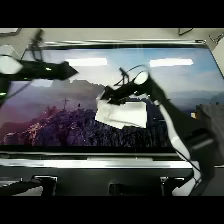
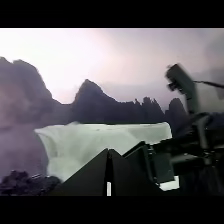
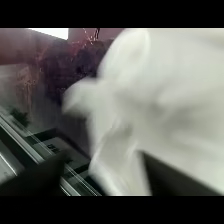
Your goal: Fold the clothes and pants, and hang the long-sleeved shirts on hangers.
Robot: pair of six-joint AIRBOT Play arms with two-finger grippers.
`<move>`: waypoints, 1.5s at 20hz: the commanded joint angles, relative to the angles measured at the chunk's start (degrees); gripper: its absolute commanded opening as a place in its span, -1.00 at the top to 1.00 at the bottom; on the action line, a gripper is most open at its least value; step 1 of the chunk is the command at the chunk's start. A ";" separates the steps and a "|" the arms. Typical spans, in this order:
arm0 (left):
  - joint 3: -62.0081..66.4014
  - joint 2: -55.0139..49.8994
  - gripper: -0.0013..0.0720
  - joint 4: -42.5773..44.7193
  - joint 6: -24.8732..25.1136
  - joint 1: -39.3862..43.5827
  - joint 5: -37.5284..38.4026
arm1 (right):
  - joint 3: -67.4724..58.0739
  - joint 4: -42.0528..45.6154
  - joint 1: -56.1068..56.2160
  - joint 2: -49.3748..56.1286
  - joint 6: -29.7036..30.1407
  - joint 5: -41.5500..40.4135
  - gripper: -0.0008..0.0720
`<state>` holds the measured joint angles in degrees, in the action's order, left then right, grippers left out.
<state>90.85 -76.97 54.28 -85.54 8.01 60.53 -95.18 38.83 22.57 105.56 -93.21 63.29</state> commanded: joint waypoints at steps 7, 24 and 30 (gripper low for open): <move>0.00 11.63 0.91 6.84 -0.20 -2.56 5.55 | -2.03 8.50 -21.94 -5.18 2.51 16.50 -0.87; 0.00 11.65 0.90 5.92 -2.60 -2.45 6.08 | 25.33 -0.87 -30.86 -0.39 13.16 7.65 0.20; 0.00 11.61 0.90 5.73 -2.54 -2.45 5.90 | 19.21 -9.18 -34.07 -5.73 20.98 12.70 0.86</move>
<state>90.85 -65.36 60.12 -88.09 5.54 66.57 -72.16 33.76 -9.63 102.89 -75.42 72.84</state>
